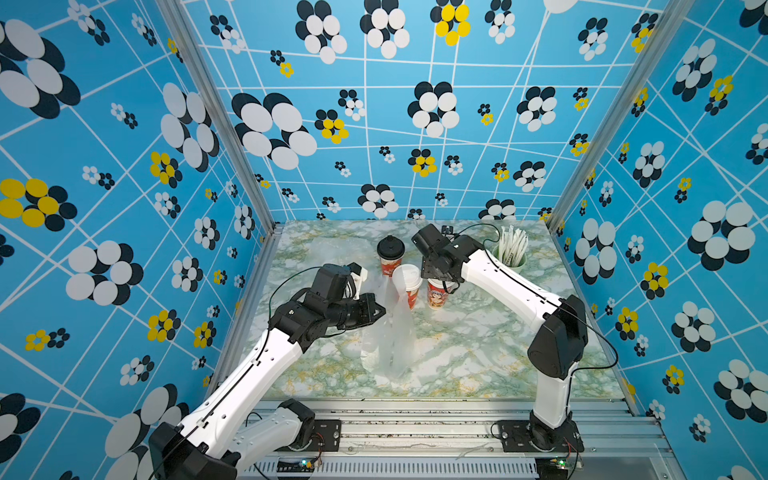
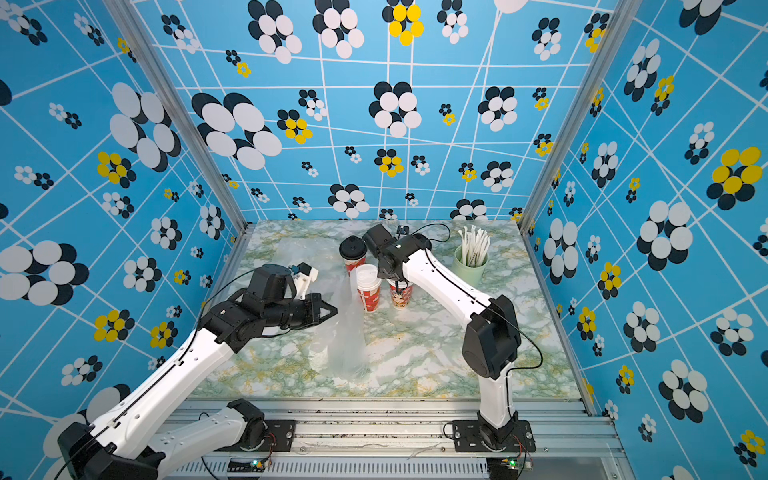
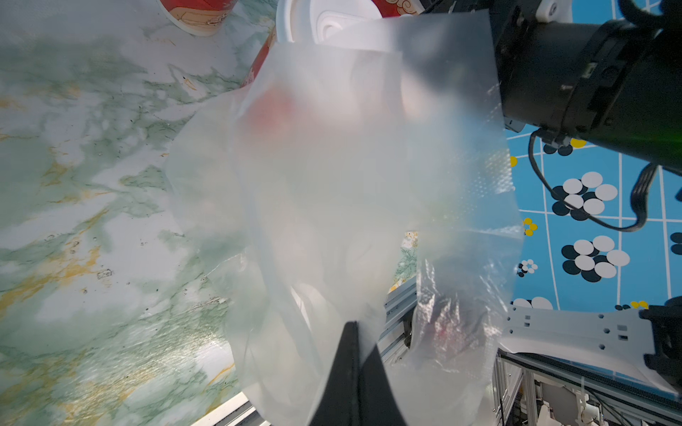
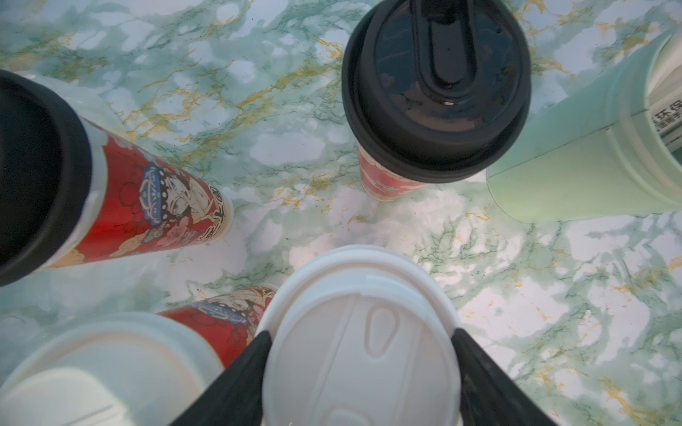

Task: Pack milk tea into plastic carrier bags
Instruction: Pick up the milk tea cup at the center of the board.

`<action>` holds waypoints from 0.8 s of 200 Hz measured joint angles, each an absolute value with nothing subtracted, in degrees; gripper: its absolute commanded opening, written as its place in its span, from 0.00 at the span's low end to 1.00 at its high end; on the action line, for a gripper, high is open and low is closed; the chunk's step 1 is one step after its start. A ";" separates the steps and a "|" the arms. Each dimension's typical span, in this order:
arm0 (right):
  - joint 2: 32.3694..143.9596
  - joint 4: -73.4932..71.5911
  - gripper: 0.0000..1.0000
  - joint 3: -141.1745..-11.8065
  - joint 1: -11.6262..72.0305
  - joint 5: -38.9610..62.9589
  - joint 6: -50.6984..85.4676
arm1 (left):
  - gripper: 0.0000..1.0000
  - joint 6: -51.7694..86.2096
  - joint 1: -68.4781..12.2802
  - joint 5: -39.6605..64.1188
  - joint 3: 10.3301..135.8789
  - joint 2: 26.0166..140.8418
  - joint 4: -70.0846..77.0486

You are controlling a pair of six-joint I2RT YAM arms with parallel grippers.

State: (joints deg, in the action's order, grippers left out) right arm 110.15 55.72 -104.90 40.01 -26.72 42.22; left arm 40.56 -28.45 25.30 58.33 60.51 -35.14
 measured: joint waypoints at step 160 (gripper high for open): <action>108.36 52.82 0.78 -101.80 40.01 -26.61 42.26 | 0.00 40.99 -28.45 25.30 58.33 60.51 -35.20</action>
State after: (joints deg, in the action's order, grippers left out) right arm 108.36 52.82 -101.80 40.01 -26.61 42.26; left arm 40.99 -28.45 25.30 58.33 60.51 -35.20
